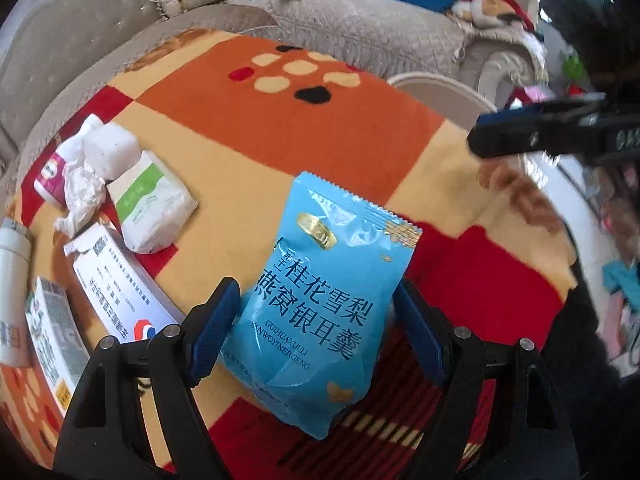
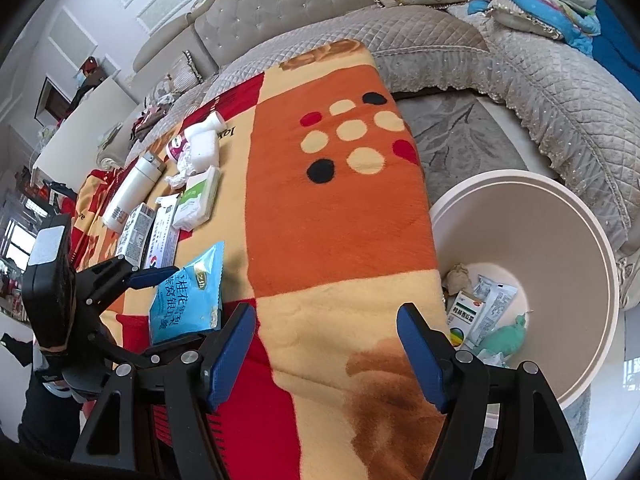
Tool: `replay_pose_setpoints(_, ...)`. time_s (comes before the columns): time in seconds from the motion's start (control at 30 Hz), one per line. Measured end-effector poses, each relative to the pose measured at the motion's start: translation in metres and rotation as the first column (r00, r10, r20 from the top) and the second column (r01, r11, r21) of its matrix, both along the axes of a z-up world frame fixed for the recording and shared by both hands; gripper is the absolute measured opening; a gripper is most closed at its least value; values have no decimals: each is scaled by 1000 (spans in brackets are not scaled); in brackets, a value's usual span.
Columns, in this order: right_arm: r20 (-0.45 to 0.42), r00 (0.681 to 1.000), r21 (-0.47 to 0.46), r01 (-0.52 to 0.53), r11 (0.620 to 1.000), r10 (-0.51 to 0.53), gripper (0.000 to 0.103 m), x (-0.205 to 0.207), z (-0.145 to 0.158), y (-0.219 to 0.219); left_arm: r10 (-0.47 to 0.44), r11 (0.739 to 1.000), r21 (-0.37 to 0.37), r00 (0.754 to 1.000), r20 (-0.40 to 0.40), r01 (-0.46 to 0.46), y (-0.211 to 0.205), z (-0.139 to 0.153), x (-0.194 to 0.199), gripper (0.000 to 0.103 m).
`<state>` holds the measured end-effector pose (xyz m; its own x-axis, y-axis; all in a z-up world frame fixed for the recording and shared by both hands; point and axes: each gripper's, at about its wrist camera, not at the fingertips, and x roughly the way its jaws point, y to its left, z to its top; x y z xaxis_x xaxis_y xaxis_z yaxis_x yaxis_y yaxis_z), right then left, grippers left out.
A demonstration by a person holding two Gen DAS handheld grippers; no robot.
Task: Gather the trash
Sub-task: 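Move the left tool to the blue snack bag and grasp it, then grasp the white-green tissue pack with the right tool while the left tool holds the blue bag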
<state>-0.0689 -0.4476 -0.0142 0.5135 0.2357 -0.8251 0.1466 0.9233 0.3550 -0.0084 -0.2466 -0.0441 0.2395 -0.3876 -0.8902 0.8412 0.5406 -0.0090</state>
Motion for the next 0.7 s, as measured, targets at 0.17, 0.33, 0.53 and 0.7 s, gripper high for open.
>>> replay_pose_setpoints(0.17, 8, 999, -15, -34, 999, 34, 71, 8, 4, 12, 136, 988, -69, 989, -55, -139, 25, 6, 2, 57)
replay_pose_setpoints(0.33, 34, 996, -32, -84, 996, 85, 71, 25, 6, 35, 260, 955, -124, 961, -94, -270, 67, 15, -5, 53)
replay_pose_setpoints(0.53, 41, 982, -43, -180, 983, 182, 71, 69, -2, 85, 430, 876, -187, 896, -113, -444, 124, 25, -10, 53)
replay_pose_setpoints(0.7, 42, 975, -76, -216, 973, 220, 65, 117, -7, 127, 520, 826, -173, 844, -130, -536, 149, 15, -15, 53)
